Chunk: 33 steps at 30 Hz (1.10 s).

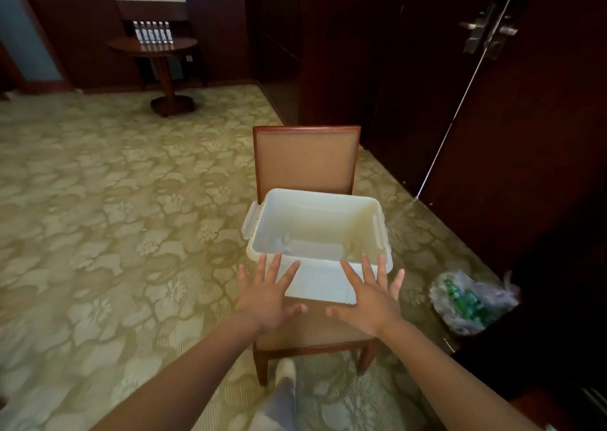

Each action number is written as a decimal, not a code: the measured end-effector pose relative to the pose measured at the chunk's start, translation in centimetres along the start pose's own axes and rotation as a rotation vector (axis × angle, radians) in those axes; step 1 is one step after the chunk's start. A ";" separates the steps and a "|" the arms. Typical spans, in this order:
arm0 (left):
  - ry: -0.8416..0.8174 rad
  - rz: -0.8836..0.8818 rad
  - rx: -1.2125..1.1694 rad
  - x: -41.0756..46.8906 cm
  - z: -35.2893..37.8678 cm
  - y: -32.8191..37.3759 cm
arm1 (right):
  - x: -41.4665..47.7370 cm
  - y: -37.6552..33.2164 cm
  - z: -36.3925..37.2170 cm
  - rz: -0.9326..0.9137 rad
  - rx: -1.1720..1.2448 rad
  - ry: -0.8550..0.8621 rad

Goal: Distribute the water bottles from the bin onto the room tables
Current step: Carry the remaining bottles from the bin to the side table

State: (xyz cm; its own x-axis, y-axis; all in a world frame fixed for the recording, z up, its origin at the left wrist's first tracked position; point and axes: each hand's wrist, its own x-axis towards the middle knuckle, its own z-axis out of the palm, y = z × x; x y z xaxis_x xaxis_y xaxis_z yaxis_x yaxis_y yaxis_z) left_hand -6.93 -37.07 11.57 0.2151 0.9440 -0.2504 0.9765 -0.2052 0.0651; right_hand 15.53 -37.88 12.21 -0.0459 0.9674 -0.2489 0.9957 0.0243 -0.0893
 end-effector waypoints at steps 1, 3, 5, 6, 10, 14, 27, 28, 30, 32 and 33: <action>-0.004 0.001 -0.002 2.4 -0.1 -0.3 | 2.1 0.3 -0.1 0.011 -0.002 -0.002; -0.016 0.003 -0.008 7.1 -0.4 -1.0 | 6.1 0.8 -0.1 0.044 0.007 -0.018; -0.036 0.007 -0.014 11.6 -0.9 -1.8 | 10.0 1.2 -0.3 0.074 0.032 -0.052; -0.046 0.014 -0.011 13.7 -1.1 -2.3 | 11.8 1.3 -0.4 0.082 0.039 -0.074; -0.091 0.038 -0.004 21.3 -0.7 -4.1 | 18.5 1.2 -0.2 0.098 0.068 -0.147; -0.222 0.051 -0.044 26.4 1.4 -5.4 | 23.6 1.2 1.1 0.120 0.121 -0.266; -0.504 0.003 -0.081 38.2 12.8 -7.2 | 36.7 6.6 12.7 0.163 0.146 -0.601; -0.531 -0.017 -0.088 38.9 13.8 -7.2 | 37.6 7.0 13.8 0.169 0.157 -0.615; -0.571 -0.065 -0.116 40.2 15.9 -7.2 | 39.2 7.9 15.9 0.189 0.182 -0.638; -0.581 -0.091 -0.129 41.4 17.9 -7.1 | 40.8 8.7 17.9 0.204 0.175 -0.664; -0.580 -0.096 -0.126 41.9 18.9 -7.1 | 41.5 9.1 18.8 0.205 0.163 -0.679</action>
State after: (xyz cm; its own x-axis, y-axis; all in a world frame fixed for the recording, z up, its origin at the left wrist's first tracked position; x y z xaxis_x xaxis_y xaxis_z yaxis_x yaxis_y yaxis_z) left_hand -4.69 -0.92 -17.61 0.1311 0.6544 -0.7447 0.9908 -0.0604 0.1213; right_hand 21.18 -2.25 -17.09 0.0476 0.5779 -0.8148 0.9674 -0.2298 -0.1065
